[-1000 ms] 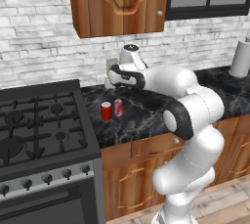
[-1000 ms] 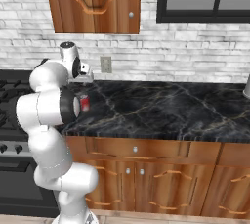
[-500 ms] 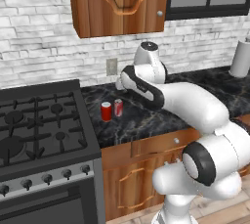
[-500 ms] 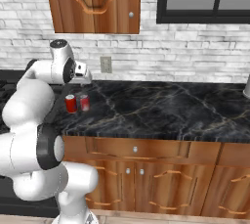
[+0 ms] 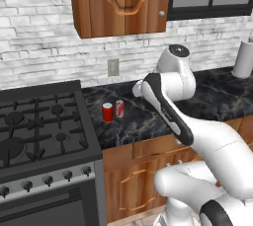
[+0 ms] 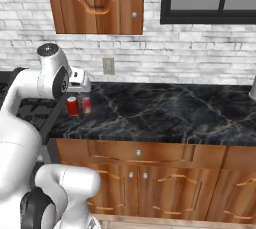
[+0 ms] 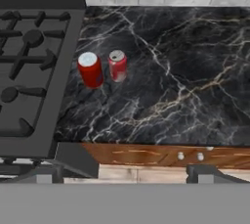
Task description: Four empty soda cans are scattered around the kitchen. Gather all the cans and cluster them next to the stove for recycling.
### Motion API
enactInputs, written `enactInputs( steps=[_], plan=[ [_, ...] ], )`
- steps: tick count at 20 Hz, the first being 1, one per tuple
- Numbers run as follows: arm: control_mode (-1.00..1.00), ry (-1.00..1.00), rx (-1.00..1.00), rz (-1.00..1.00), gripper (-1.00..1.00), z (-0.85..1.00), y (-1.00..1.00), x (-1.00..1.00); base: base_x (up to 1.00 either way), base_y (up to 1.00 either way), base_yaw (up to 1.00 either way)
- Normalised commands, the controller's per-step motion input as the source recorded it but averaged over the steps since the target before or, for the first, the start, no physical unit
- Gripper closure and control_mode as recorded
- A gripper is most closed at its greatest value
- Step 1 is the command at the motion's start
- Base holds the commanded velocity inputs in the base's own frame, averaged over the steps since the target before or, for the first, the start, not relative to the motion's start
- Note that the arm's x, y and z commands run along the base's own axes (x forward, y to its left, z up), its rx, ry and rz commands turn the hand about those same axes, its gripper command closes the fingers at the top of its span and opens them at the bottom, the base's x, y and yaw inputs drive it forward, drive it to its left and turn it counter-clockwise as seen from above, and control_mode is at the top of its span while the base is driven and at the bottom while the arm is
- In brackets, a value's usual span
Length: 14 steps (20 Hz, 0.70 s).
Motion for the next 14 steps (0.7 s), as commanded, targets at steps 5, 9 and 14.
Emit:
enactInputs(
  steps=[5,9,14],
  plan=[
    [-1.00,-0.09,0.01,0.00,-1.00,0.29,-0.25,-1.00,0.00,0.00,0.00],
    [-1.00,-0.02,0.01,0.00,-1.00,0.20,-0.14,-0.97,0.00,0.00,0.00],
    [-1.00,-0.01,0.00,0.00,-1.00,0.22,-0.12,-0.92,0.00,0.00,0.00]
  ],
)
